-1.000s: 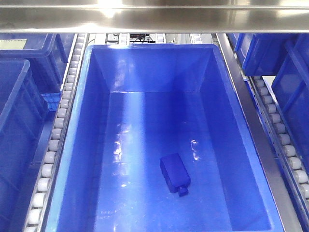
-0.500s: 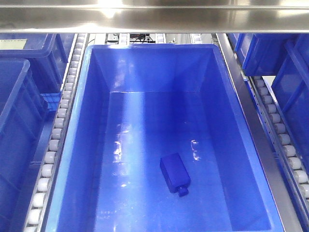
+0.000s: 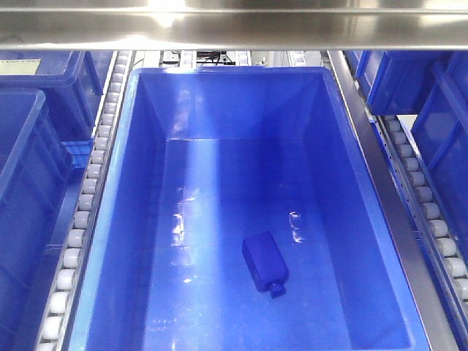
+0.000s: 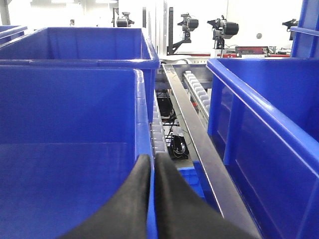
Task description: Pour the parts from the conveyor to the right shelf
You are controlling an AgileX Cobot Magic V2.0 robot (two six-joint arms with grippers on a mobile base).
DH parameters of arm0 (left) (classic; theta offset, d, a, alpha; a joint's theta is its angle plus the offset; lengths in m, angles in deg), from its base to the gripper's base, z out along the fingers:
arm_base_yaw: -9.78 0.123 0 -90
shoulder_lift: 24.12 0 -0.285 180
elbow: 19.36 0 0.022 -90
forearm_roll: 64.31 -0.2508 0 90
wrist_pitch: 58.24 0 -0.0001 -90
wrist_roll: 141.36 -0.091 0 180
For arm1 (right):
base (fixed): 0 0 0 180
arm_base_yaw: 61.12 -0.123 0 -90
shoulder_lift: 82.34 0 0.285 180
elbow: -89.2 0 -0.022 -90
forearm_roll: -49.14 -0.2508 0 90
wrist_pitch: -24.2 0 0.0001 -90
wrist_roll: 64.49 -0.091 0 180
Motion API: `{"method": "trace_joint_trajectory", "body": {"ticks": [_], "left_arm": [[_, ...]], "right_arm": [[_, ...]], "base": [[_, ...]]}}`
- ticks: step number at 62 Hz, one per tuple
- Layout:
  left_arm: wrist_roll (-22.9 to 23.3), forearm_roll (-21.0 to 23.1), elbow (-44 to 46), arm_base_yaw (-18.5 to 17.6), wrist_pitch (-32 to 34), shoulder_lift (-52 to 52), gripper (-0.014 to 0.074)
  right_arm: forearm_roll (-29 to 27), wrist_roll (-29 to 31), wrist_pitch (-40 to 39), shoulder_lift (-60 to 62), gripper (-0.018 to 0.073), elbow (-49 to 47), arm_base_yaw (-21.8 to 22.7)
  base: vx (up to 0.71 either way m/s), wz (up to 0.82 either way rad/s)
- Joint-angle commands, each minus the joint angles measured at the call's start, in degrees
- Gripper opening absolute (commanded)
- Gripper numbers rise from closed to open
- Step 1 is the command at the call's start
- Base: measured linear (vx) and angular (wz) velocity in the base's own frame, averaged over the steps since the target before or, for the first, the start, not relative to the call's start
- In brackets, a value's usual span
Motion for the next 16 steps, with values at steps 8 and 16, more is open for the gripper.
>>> {"method": "trace_joint_trajectory", "body": {"ticks": [8, 16], "left_arm": [[0.5, 0.0, -1.8, -0.1, 4.4, -0.7, -0.0006], [0.5, 0.0, -1.8, -0.1, 4.4, -0.7, -0.0006]], "right_arm": [[0.2, 0.0, -4.3, 0.8, -0.001, 1.3, 0.3], [0.2, 0.0, -4.3, 0.8, -0.001, 1.3, 0.3]], "base": [[0.0, 0.0], [0.0, 0.0]]}}
